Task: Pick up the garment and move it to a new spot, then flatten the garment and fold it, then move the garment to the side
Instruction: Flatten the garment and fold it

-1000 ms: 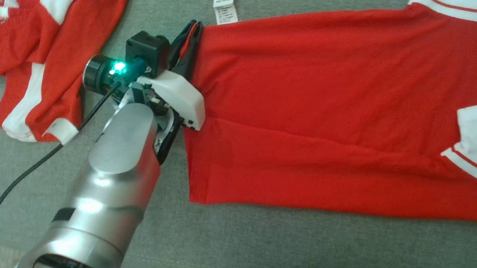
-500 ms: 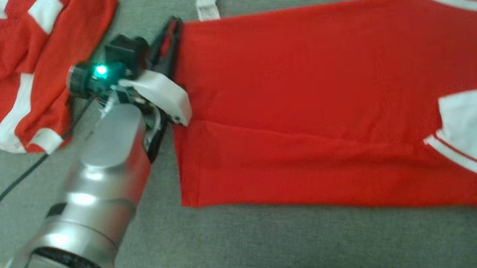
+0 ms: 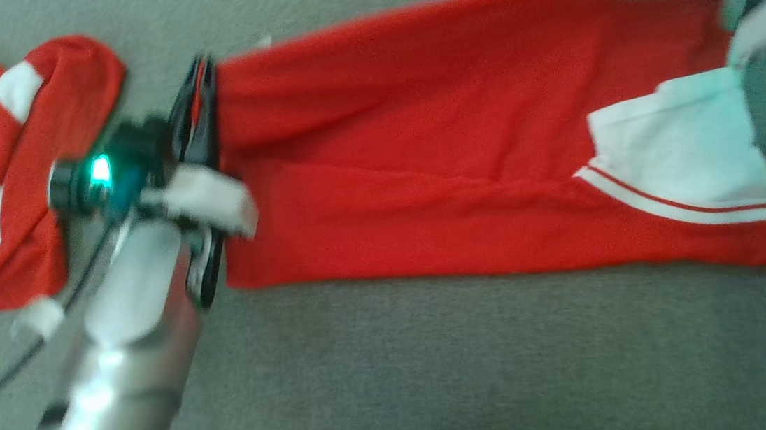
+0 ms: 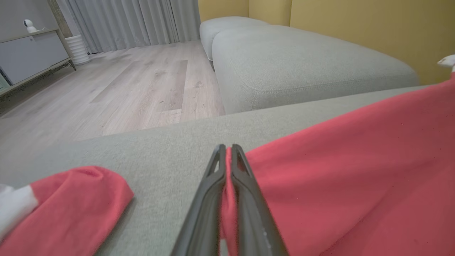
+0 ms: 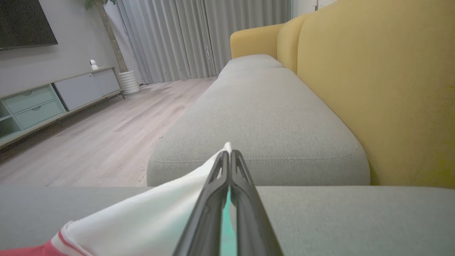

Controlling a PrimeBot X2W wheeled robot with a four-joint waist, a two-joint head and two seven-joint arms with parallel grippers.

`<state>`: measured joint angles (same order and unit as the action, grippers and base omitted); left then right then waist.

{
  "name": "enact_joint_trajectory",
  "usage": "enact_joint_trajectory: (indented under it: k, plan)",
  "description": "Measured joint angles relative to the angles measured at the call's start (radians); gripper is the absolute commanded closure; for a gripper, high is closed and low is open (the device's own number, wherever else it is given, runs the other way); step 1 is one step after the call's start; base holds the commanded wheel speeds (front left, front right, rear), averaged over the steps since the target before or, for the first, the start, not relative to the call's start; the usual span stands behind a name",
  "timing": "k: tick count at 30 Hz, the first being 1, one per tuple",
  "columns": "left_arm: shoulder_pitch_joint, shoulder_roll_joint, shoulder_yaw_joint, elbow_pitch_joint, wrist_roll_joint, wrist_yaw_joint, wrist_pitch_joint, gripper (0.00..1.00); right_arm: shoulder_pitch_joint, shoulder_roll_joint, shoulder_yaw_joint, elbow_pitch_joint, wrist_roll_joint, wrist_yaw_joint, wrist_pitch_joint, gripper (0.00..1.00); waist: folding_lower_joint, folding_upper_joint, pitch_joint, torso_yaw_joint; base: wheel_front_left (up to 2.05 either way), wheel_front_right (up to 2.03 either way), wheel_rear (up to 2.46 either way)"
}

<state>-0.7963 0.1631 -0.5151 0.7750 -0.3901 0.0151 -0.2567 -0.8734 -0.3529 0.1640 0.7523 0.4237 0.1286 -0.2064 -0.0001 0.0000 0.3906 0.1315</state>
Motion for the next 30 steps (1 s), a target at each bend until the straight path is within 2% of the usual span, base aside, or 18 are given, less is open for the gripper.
enact_joint_trajectory:
  k: [7,13,14,15,16,24,30]
  plan:
    - [0.191,0.029,0.084,-0.087,0.07,0.039,0.0,1.0,0.331,0.001,0.014,-0.215,0.164,0.0,-0.014,1.0,-0.0001,0.0,-0.064,-0.063,0.0,0.0,0.0]
    - [0.344,0.018,0.138,-0.105,0.099,0.038,0.0,0.99,0.532,0.039,-0.015,-0.273,0.219,0.0,0.022,1.0,-0.0002,0.0,-0.106,-0.094,0.0,0.0,0.0]
    - [0.36,0.012,0.148,-0.105,0.103,0.037,0.0,0.53,0.552,0.048,-0.026,-0.271,0.218,0.0,0.022,0.56,-0.0001,0.0,-0.111,-0.095,0.0,0.0,0.0]
    - [0.373,0.003,0.16,-0.106,0.104,0.037,0.0,0.13,0.567,0.057,-0.04,-0.27,0.216,0.0,0.022,0.0,-0.0001,0.0,-0.117,-0.096,0.0,0.0,0.0]
    - [0.383,-0.003,0.167,-0.111,0.11,0.037,0.0,0.0,0.577,0.065,-0.053,-0.269,0.214,0.0,0.022,0.0,0.0,0.0,-0.123,-0.096,0.0,0.0,0.0]
    - [0.543,-0.071,0.326,-0.289,0.153,0.082,0.0,0.0,0.581,0.153,-0.142,-0.261,0.092,0.0,-0.023,0.0,0.0001,0.0,-0.186,-0.099,0.0,0.0,0.0]
    - [0.664,-0.1,0.34,-0.36,0.214,0.072,0.0,0.0,0.631,0.213,-0.166,-0.24,-0.016,0.0,-0.041,0.0,0.0,0.0,-0.24,-0.092,0.0,0.0,0.0]
